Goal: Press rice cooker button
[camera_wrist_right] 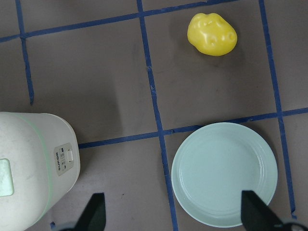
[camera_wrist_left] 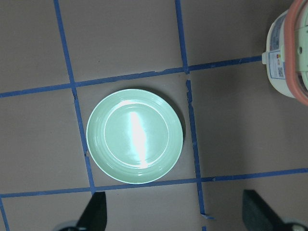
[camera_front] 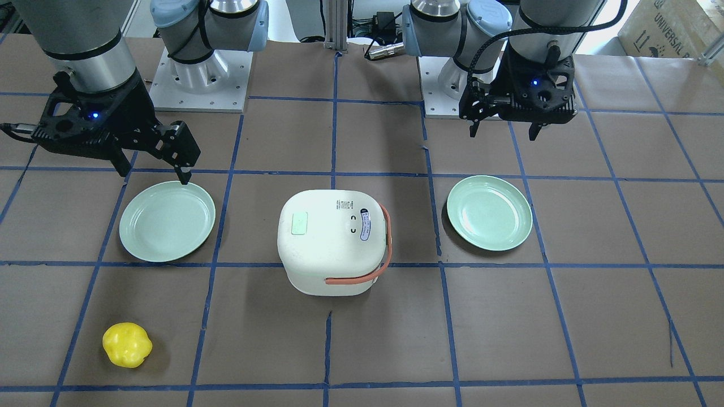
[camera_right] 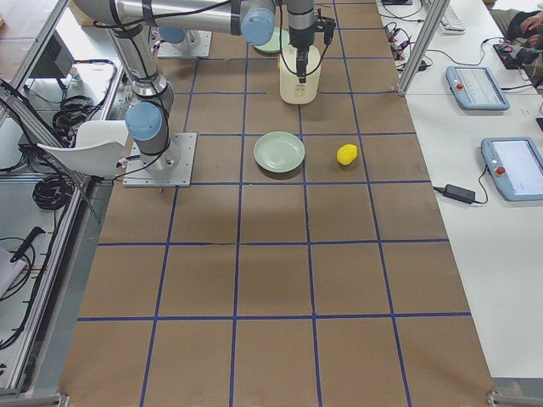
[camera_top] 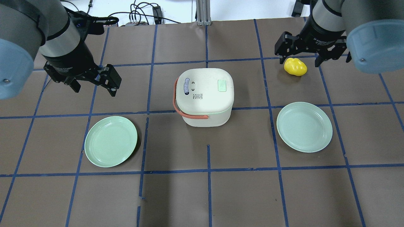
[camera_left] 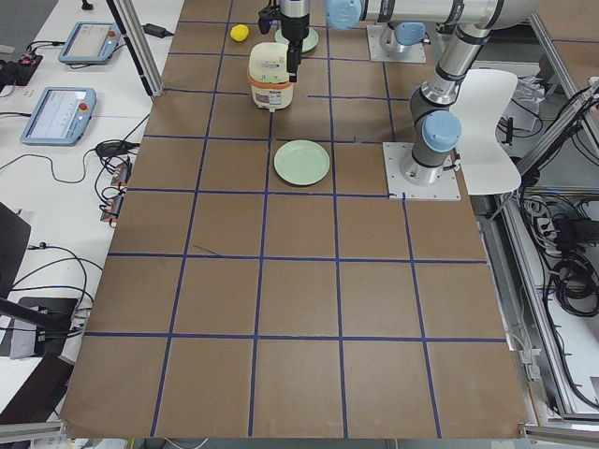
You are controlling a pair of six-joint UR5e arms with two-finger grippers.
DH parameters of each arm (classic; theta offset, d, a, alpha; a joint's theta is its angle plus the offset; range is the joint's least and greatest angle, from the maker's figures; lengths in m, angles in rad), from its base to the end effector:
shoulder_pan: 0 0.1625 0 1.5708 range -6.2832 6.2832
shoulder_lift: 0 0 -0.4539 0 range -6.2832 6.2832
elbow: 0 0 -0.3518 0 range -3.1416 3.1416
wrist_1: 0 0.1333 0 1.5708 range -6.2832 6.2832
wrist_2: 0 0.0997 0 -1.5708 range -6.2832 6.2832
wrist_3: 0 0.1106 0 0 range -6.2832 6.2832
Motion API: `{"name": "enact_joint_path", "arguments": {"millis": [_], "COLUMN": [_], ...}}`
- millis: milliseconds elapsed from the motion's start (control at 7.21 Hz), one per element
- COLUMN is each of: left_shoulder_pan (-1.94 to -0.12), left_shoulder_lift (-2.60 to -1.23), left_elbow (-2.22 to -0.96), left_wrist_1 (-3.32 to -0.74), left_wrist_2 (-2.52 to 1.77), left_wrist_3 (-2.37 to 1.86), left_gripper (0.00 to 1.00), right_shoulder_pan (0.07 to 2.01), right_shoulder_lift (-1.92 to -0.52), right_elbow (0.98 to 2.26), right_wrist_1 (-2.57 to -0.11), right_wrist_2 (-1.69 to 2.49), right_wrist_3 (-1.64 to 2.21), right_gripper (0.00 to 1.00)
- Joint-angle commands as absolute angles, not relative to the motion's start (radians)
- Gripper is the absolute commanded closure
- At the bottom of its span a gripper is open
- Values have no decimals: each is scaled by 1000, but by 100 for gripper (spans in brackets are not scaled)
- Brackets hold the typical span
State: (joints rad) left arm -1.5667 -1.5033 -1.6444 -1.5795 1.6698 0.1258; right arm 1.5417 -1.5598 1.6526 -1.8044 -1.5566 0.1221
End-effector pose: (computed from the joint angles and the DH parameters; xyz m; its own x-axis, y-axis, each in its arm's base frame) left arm -0.1207 -0.4197 0.5017 -0.9878 0.1229 -0.0962 0.1208 0.9923 0.0271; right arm 0.1212 -0.4732 0.4883 -0.9886 0.1474 -0.0310 0.1503 0.9790 -0.1376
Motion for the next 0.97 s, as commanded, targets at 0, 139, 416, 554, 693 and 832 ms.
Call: {"name": "enact_joint_path", "arguments": {"millis": [0,139,416,554,693,832], "left_shoulder_pan": [-1566,-1566,-1568,-1566,-1566,-1566], "left_shoulder_lift": [-1503,-1503,-1503,-1503,-1503,-1503], "left_elbow": [-1644,-1644,-1644,-1644,-1644,-1644], "left_wrist_1": [-1578,-1578,-1580,-1578,-1578,-1578], "left_wrist_2": [1669,1670,1670,1671,1669,1669], "left_wrist_3": [126,126,126,126,126,126], "left_gripper": [0,0,0,0,0,0], "right_shoulder_pan": [1542,1542,1540,1542,1542,1542], "right_shoulder_lift": [-1572,-1571,-1568,-1574,-1574,-1574], "right_elbow": [1654,1655,1655,1654,1654,1654], "right_wrist_1": [-1801,-1802,-1796,-1790,-1790,-1790], "right_wrist_2": [-1554,-1555,-1548,-1549,-1552,-1552], "right_wrist_3": [121,120,117,118,130,129], "right_gripper": [0,0,0,0,0,0]}}
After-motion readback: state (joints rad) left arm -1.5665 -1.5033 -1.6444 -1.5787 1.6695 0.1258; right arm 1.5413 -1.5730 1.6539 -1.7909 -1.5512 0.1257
